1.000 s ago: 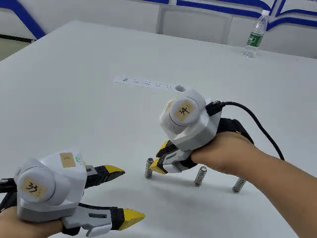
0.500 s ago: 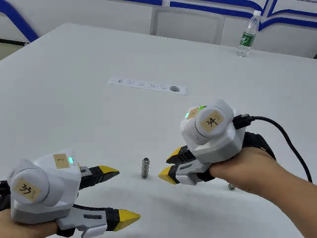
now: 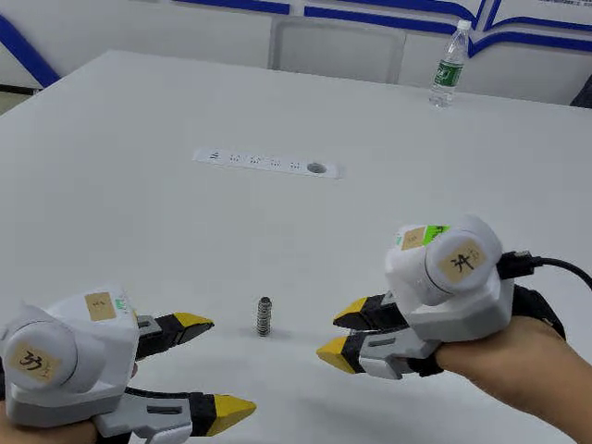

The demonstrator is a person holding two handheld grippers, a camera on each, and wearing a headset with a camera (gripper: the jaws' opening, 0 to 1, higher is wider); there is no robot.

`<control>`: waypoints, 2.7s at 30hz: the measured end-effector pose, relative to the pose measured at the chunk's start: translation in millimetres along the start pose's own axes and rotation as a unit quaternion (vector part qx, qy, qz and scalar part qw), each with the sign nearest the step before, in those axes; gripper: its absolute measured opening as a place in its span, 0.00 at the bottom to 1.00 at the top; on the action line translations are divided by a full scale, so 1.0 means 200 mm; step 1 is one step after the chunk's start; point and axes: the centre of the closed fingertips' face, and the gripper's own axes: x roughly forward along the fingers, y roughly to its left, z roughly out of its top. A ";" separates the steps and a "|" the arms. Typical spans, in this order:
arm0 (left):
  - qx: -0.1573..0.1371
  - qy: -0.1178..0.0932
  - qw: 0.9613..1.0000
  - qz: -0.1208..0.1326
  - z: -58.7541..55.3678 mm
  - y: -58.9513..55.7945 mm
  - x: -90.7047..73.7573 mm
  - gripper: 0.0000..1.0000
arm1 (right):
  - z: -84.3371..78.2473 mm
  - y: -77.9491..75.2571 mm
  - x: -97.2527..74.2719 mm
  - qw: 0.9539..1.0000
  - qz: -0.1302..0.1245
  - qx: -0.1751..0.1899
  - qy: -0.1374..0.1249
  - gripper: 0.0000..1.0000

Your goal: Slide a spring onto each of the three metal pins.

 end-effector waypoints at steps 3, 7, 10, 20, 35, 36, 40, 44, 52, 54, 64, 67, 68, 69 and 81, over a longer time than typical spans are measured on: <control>0.000 -0.001 1.000 0.000 0.00 -0.01 -0.01 0.64 | -0.03 -0.01 -0.05 1.000 -0.004 0.011 -0.009 0.25; 0.000 -0.002 1.000 -0.001 0.00 -0.01 -0.01 0.65 | -0.08 -0.02 -0.11 1.000 -0.012 0.022 -0.015 0.26; -0.002 -0.003 1.000 -0.001 0.01 -0.01 -0.01 0.66 | -0.13 -0.03 -0.15 0.999 -0.017 0.030 -0.016 0.26; -0.002 -0.003 1.000 -0.004 0.02 -0.03 0.00 0.68 | -0.27 -0.07 -0.24 0.997 -0.038 0.058 -0.013 0.29; -0.003 0.000 1.000 -0.001 0.01 -0.03 -0.01 0.71 | -0.47 -0.22 -0.41 0.989 -0.094 0.107 -0.044 0.37; -0.003 0.000 1.000 -0.001 0.01 -0.03 -0.01 0.71 | -0.48 -0.23 -0.42 0.989 -0.095 0.105 -0.047 0.38; -0.006 0.001 1.000 0.001 0.00 -0.02 -0.01 0.71 | -0.49 -0.24 -0.44 0.988 -0.102 0.094 -0.063 0.45; -0.007 0.002 1.000 0.003 -0.01 -0.02 -0.01 0.71 | -0.50 -0.25 -0.45 0.988 -0.104 0.088 -0.073 0.49; -0.012 0.001 1.000 0.004 -0.02 -0.01 -0.02 0.72 | -0.51 -0.24 -0.45 0.987 -0.109 0.062 -0.098 0.63; -0.014 0.000 1.000 0.005 -0.02 -0.01 -0.02 0.72 | -0.51 -0.24 -0.45 0.987 -0.108 0.059 -0.106 0.66; -0.018 -0.004 1.000 0.005 -0.02 0.00 -0.01 0.75 | -0.53 -0.26 -0.44 0.983 -0.113 0.073 -0.123 0.74; -0.018 -0.006 1.000 0.006 -0.03 0.00 0.00 0.75 | -0.54 -0.27 -0.43 0.984 -0.112 0.073 -0.121 0.74; -0.018 -0.008 1.000 0.006 -0.03 0.01 0.00 0.75 | -0.54 -0.27 -0.43 0.984 -0.111 0.074 -0.122 0.74; -0.018 -0.008 1.000 0.007 -0.03 0.01 0.00 0.76 | -0.54 -0.27 -0.43 0.983 -0.110 0.075 -0.123 0.74; -0.019 -0.009 1.000 0.012 -0.07 0.04 0.01 0.79 | -0.56 -0.28 -0.41 0.983 -0.107 0.083 -0.124 0.75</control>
